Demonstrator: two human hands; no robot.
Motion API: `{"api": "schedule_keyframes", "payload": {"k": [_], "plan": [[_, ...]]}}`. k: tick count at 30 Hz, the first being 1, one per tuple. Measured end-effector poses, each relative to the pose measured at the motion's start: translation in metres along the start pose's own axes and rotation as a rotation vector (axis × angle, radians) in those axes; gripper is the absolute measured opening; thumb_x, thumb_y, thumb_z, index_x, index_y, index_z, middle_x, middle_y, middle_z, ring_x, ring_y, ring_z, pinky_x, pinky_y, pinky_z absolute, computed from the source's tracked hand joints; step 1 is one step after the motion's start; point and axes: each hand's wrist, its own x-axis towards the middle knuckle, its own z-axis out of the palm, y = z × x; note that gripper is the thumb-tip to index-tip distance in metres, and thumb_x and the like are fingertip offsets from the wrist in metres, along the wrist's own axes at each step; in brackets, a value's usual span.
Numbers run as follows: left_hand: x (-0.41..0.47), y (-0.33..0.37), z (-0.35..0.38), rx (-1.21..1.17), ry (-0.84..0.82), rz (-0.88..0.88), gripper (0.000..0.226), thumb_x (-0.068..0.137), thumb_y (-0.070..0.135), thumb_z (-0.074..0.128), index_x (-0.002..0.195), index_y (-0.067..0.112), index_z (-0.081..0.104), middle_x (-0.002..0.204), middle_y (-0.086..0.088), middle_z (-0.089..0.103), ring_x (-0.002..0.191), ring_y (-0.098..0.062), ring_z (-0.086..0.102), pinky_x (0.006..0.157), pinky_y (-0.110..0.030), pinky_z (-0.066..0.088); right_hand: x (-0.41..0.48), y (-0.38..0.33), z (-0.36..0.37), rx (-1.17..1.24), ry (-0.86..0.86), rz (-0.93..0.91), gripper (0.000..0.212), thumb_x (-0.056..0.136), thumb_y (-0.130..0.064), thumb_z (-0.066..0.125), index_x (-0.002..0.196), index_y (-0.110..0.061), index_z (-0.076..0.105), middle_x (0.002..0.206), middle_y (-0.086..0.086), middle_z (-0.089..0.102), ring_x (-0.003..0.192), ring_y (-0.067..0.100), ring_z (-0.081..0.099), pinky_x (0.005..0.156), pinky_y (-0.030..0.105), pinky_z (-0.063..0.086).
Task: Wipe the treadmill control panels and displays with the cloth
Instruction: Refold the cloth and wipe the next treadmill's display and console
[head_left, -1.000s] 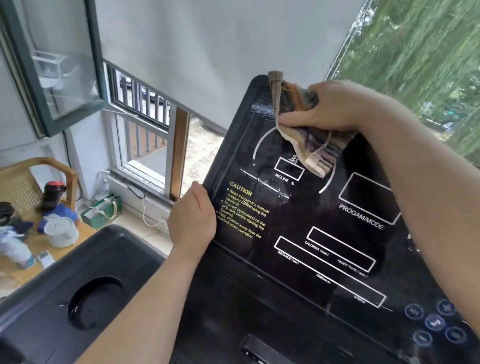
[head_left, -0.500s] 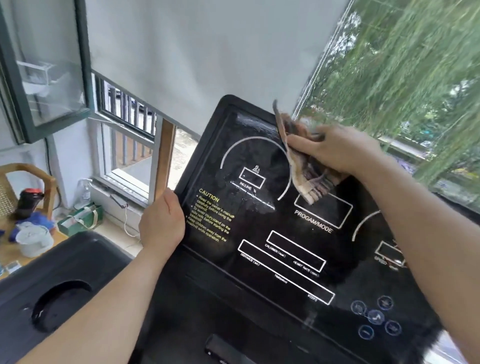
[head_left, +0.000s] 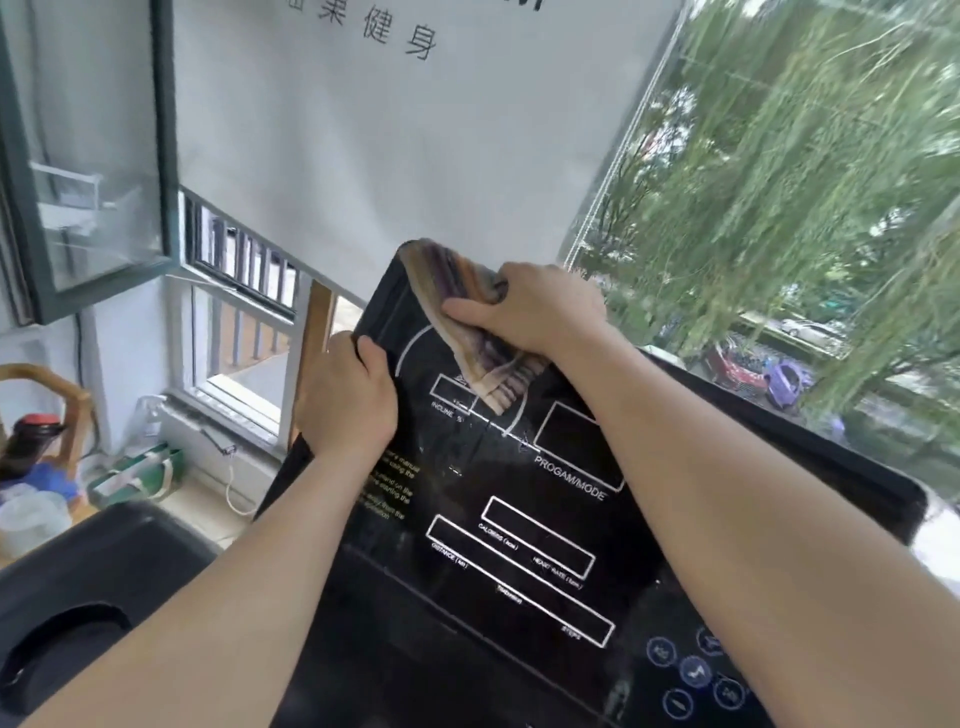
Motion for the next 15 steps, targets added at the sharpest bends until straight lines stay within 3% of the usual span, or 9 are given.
{"api": "schedule_keyframes", "payload": {"k": [3, 5, 7, 9, 11, 13, 15], "plan": [[-0.005, 0.012, -0.001, 0.016, 0.04, 0.08, 0.038, 0.095, 0.03, 0.031, 0.122, 0.01, 0.048, 0.121, -0.012, 0.054, 0.112, -0.033, 0.049, 0.094, -0.05, 0.042, -0.04, 0.06, -0.011, 0.032, -0.141, 0.116, 0.088, 0.058, -0.098, 0.037, 0.106, -0.028, 0.061, 0.092, -0.004, 0.064, 0.079, 0.018, 0.06, 0.065, 0.028, 0.049], [-0.02, 0.031, 0.003, 0.078, 0.023, 0.306, 0.054, 0.09, 0.016, 0.042, 0.142, 0.008, 0.034, 0.146, -0.018, 0.036, 0.134, -0.035, 0.034, 0.111, -0.05, 0.03, -0.069, 0.096, -0.02, 0.056, -0.229, 0.182, 0.093, 0.054, -0.098, 0.037, 0.112, -0.028, 0.058, 0.104, -0.001, 0.065, 0.087, 0.021, 0.06, 0.074, 0.032, 0.051], [-0.051, 0.059, 0.008, 0.055, -0.028, 0.587, 0.06, 0.087, 0.009, 0.047, 0.146, 0.007, 0.033, 0.153, -0.018, 0.029, 0.14, -0.035, 0.026, 0.115, -0.049, 0.024, -0.095, 0.127, -0.025, 0.068, -0.293, 0.231, 0.102, 0.052, -0.096, 0.037, 0.126, -0.027, 0.054, 0.124, 0.004, 0.061, 0.104, 0.026, 0.058, 0.088, 0.036, 0.049], [-0.088, 0.086, 0.016, 0.005, -0.13, 0.866, 0.055, 0.088, 0.012, 0.047, 0.143, 0.008, 0.042, 0.152, -0.015, 0.034, 0.14, -0.032, 0.03, 0.114, -0.048, 0.029, -0.122, 0.154, -0.033, 0.07, -0.35, 0.304, 0.112, 0.052, -0.092, 0.04, 0.142, -0.025, 0.043, 0.141, 0.006, 0.051, 0.123, 0.028, 0.051, 0.099, 0.036, 0.043], [-0.116, 0.108, 0.027, -0.018, -0.258, 1.078, 0.05, 0.09, 0.016, 0.046, 0.14, 0.01, 0.048, 0.15, -0.011, 0.039, 0.139, -0.028, 0.033, 0.113, -0.046, 0.031, -0.141, 0.172, -0.041, 0.059, -0.384, 0.375, 0.12, 0.046, -0.094, 0.039, 0.145, -0.026, 0.039, 0.144, 0.007, 0.048, 0.125, 0.027, 0.05, 0.101, 0.036, 0.042], [-0.14, 0.13, 0.036, -0.026, -0.345, 1.187, 0.046, 0.094, 0.017, 0.046, 0.139, 0.008, 0.049, 0.146, -0.009, 0.045, 0.138, -0.025, 0.037, 0.116, -0.04, 0.027, -0.149, 0.182, -0.04, -0.004, -0.386, 0.354, 0.107, 0.054, -0.095, 0.039, 0.136, -0.027, 0.049, 0.132, 0.005, 0.058, 0.112, 0.027, 0.057, 0.093, 0.037, 0.048], [-0.155, 0.148, 0.04, -0.051, -0.415, 1.169, 0.044, 0.096, 0.017, 0.044, 0.138, 0.007, 0.049, 0.142, -0.01, 0.05, 0.135, -0.023, 0.04, 0.116, -0.03, 0.022, -0.138, 0.18, -0.032, -0.074, -0.291, 0.243, 0.072, 0.076, -0.076, 0.043, 0.122, -0.022, 0.058, 0.119, 0.004, 0.064, 0.098, 0.026, 0.06, 0.084, 0.035, 0.051]]}}
